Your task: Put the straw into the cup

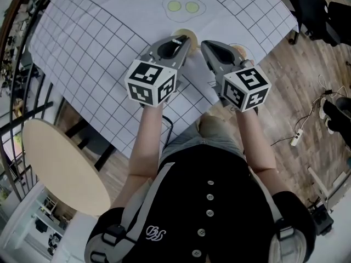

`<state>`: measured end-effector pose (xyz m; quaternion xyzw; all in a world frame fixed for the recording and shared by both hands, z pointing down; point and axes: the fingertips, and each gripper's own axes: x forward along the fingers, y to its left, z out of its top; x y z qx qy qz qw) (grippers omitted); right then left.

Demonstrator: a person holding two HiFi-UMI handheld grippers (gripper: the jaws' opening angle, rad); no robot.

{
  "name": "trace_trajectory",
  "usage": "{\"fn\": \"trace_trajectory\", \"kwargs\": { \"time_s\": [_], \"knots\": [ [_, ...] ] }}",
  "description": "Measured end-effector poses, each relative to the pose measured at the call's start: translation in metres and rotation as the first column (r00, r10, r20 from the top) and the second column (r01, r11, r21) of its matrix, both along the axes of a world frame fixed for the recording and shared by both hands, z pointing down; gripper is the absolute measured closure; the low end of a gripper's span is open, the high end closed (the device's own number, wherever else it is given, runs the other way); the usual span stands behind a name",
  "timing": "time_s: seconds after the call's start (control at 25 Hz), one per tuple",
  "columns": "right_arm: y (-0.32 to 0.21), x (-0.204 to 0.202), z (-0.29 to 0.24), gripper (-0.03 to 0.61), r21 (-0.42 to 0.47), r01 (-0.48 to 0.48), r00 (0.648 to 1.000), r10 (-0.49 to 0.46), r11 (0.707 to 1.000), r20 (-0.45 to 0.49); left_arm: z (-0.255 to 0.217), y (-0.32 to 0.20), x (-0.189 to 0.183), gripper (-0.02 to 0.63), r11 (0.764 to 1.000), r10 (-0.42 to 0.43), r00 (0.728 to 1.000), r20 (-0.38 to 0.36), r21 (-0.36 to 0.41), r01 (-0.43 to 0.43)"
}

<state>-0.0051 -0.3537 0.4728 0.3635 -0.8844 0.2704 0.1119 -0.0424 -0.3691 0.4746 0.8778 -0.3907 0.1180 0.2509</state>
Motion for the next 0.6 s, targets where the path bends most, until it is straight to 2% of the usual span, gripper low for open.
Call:
{"fn": "trace_trajectory", "kwargs": {
  "time_s": [0.32, 0.6],
  "knots": [
    [0.002, 0.0, 0.0, 0.578, -0.006, 0.002, 1.0, -0.002, 1.0, 0.01, 0.003, -0.001, 0.0, 0.578, 1.0, -0.007, 1.0, -0.004, -0.002, 0.006],
    [-0.001, -0.002, 0.001, 0.578, -0.012, 0.011, 1.0, -0.011, 1.0, 0.019, 0.015, -0.002, -0.001, 0.58, 1.0, 0.005, 0.991, 0.132, 0.011, -0.007]
  ]
}}
